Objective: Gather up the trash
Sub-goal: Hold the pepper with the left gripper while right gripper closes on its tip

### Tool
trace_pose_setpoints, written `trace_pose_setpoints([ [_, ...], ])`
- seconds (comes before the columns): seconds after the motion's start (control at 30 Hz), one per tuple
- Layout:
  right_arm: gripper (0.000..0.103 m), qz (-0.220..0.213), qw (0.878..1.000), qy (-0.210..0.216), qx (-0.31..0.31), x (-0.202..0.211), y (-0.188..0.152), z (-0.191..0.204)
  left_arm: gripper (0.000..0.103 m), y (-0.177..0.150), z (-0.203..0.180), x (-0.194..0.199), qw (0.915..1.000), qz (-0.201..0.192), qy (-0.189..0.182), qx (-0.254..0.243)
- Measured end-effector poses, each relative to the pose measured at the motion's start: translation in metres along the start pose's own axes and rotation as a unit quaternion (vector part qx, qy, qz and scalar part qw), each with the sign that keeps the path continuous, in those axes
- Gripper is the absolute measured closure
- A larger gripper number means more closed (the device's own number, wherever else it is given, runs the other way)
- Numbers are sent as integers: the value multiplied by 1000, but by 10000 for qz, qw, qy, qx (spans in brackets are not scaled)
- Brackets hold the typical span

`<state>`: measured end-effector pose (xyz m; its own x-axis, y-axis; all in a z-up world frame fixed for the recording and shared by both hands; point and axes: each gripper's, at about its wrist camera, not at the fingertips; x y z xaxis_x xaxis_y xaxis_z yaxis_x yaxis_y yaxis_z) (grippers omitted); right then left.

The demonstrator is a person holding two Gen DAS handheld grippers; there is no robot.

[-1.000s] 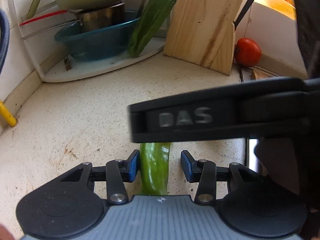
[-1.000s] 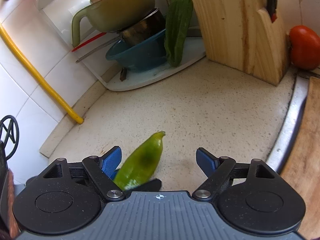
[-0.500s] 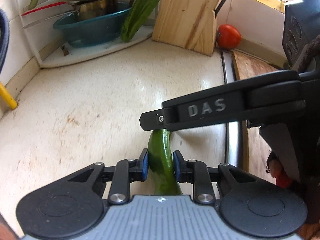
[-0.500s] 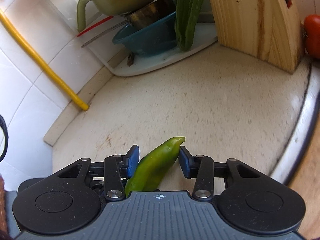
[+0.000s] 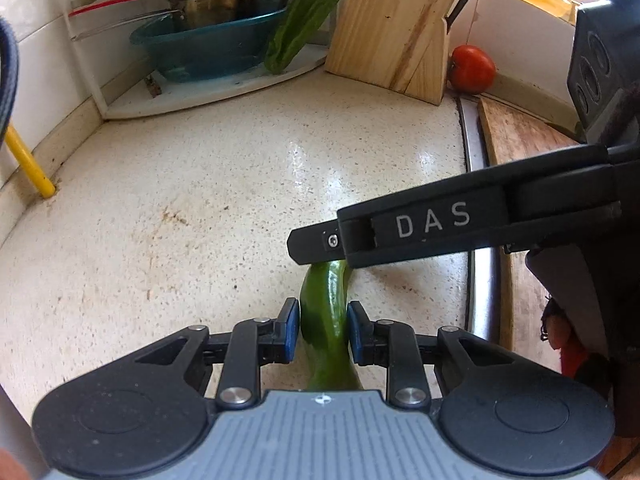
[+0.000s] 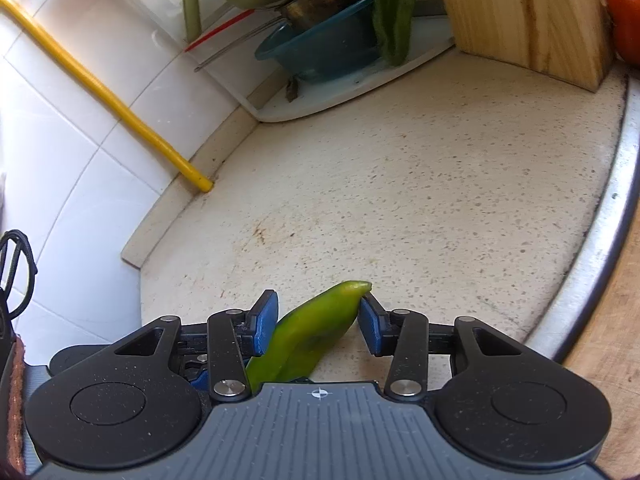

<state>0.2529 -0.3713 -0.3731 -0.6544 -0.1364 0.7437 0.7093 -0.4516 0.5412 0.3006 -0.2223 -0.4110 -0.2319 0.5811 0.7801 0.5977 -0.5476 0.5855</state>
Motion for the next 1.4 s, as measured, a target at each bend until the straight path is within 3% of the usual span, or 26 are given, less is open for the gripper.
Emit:
trace_pose_setpoints([
  [0.5, 43, 18, 9996, -44, 270, -7, 5, 14, 74, 6, 6, -2, 9999, -9, -51, -94],
  [1.4, 42, 1, 9989, -119, 461, -13, 2, 25, 74, 10, 8, -1, 10000, -47, -68, -13],
])
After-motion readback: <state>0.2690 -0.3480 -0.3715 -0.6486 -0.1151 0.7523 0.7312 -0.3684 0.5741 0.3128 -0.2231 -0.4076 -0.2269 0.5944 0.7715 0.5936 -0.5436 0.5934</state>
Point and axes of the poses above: each gripper's, at about its wrist camera, not at the fingertips, and x roughly against the way its jaws point, z to its left, y to its top, and after that the axes turned 14 degrees about -y, right-handed
